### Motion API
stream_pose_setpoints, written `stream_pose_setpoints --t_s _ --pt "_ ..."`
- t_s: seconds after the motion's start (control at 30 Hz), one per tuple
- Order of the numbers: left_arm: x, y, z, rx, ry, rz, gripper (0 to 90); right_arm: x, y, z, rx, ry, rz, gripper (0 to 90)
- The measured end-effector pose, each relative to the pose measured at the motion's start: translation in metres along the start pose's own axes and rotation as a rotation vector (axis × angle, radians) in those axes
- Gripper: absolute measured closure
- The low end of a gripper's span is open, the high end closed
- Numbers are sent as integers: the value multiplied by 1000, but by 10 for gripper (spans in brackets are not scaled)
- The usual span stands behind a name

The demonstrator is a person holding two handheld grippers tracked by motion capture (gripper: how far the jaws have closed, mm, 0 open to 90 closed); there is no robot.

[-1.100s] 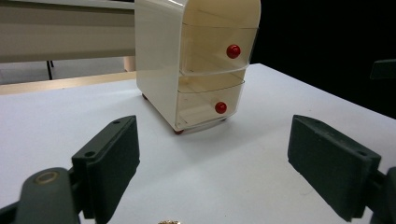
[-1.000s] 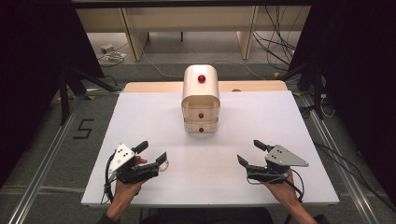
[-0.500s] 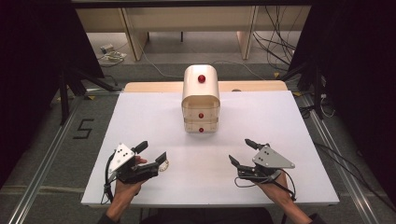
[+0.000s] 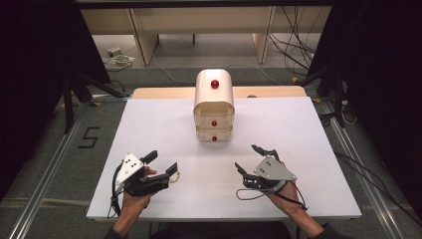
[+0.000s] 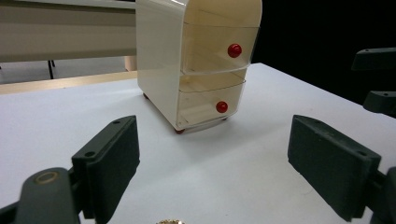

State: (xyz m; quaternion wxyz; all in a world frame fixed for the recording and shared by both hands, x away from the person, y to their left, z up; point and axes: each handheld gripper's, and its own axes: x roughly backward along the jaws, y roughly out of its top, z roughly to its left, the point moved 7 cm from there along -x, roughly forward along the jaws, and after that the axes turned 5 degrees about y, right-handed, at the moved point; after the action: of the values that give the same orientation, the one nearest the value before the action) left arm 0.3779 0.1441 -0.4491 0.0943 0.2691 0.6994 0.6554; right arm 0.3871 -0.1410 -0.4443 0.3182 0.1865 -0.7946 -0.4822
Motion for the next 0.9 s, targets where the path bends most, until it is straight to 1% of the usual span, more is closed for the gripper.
stream_pose_setpoints --t_s 0.03,0.07,0.2,0.4,0.7,0.9 --pt "0 0 0 1 0 -1 160 -3 1 0 12 -8 5 283" --pt "0 0 0 2 0 -1 160 -3 1 0 12 -8 5 283" --pt "0 0 0 5 1 -2 160 -9 5 0 65 -29 3 294" --pt "0 0 0 2 0 -2 160 -19 9 1 105 -46 9 307" --pt "0 1 0 4 0 -4 160 -33 12 2 156 -60 16 325" --pt "0 0 0 -2 0 -2 160 -42 15 1 171 -72 20 332"
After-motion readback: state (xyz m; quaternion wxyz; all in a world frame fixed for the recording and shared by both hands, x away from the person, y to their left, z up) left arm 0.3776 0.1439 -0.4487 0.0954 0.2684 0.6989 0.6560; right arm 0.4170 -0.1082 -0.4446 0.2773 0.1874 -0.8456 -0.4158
